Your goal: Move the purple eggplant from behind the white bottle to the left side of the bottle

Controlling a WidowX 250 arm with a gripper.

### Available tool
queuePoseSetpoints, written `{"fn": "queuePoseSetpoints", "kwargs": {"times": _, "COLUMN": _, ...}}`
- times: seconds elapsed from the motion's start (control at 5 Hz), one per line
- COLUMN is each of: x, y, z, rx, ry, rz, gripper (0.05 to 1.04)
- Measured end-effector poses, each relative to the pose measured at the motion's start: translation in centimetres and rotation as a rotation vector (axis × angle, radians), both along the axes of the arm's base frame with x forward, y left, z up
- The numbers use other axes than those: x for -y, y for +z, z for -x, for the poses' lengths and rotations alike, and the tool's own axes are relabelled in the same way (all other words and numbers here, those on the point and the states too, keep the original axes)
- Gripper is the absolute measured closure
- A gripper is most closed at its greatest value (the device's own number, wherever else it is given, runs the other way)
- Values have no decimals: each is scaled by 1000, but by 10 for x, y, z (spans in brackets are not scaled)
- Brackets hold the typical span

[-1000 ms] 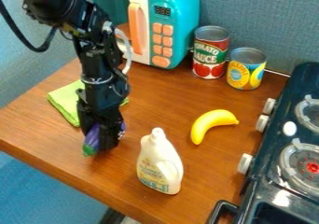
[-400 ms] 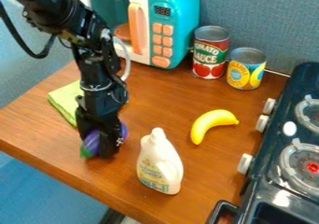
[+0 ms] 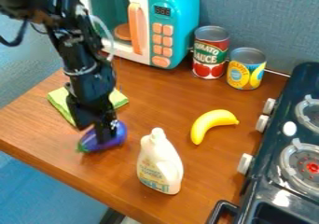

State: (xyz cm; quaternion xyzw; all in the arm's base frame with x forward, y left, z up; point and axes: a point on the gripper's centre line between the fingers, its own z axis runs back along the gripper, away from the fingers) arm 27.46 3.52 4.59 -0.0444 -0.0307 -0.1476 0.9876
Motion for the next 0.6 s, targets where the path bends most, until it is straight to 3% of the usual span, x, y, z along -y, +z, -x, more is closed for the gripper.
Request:
{"fn": "queuePoseSetpoints", "kwargs": {"times": 0.2, "x": -2, "y": 32, "z": 0, "rx": 64, "ry": 24, "rz": 27, "gripper": 83}}
{"fn": "queuePoseSetpoints", "kwargs": {"times": 0.6, "x": -27, "y": 55, "z": -7, "rx": 82, "ry": 102, "rz": -50, "gripper": 83}}
